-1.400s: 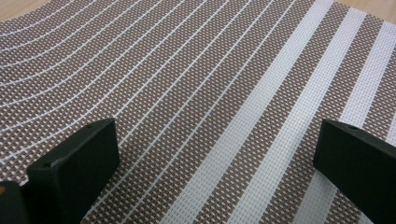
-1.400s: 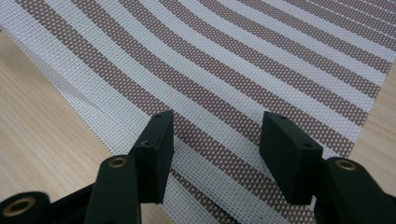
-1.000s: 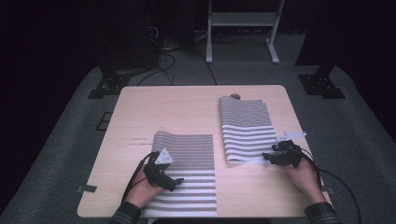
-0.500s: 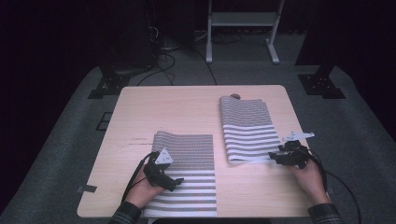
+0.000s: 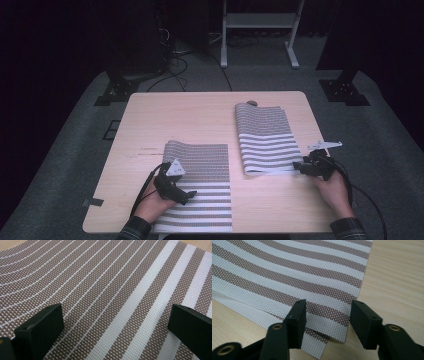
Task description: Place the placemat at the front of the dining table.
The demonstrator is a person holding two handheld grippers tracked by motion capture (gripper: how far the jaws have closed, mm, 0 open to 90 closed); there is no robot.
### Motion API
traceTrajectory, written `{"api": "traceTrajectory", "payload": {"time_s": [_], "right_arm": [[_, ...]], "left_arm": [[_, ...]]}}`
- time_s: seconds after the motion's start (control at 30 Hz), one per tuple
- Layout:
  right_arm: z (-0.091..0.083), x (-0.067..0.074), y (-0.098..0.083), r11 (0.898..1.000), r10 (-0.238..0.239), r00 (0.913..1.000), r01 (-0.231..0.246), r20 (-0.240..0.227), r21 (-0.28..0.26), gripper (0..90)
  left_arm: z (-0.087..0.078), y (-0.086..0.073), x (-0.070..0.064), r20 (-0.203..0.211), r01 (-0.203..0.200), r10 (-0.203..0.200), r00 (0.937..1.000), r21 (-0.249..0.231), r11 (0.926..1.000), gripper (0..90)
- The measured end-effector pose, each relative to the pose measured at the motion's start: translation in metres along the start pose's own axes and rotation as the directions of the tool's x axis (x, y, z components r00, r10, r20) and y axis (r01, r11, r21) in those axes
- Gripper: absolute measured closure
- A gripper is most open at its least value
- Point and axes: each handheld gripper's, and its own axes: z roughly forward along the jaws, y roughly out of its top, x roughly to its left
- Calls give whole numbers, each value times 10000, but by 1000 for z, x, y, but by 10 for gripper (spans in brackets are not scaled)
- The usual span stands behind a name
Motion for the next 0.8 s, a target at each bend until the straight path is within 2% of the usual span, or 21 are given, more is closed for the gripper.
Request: {"api": "traceTrajectory", "payload": {"time_s": [0.07,0.17,0.23,0.3,0.37,0.8], "right_arm": [[-1,2,0,10000,-44,10000,44,-59,16,575],[-1,2,1,9999,-100,9999,101,-64,40,613],[-2,2,1,9996,-275,9995,275,181,-3,702],[-3,1,1,9998,-173,9996,174,211,-59,777],[-5,-2,1,9999,-7,9998,9,174,-151,809],[-16,2,12,9973,-348,9989,368,310,-642,845]], "left_arm": [[0,0,0,2,4,-4,10000,-1,10000,0],[0,0,0,2,1,-1,10000,0,10000,0],[0,0,0,1,-3,3,10000,2,10000,0],[0,0,0,4,-4,4,10000,1,10000,0],[0,0,0,2,-5,5,10000,1,10000,0],[0,0,0,-3,-5,5,10000,-28,10000,0]]}}
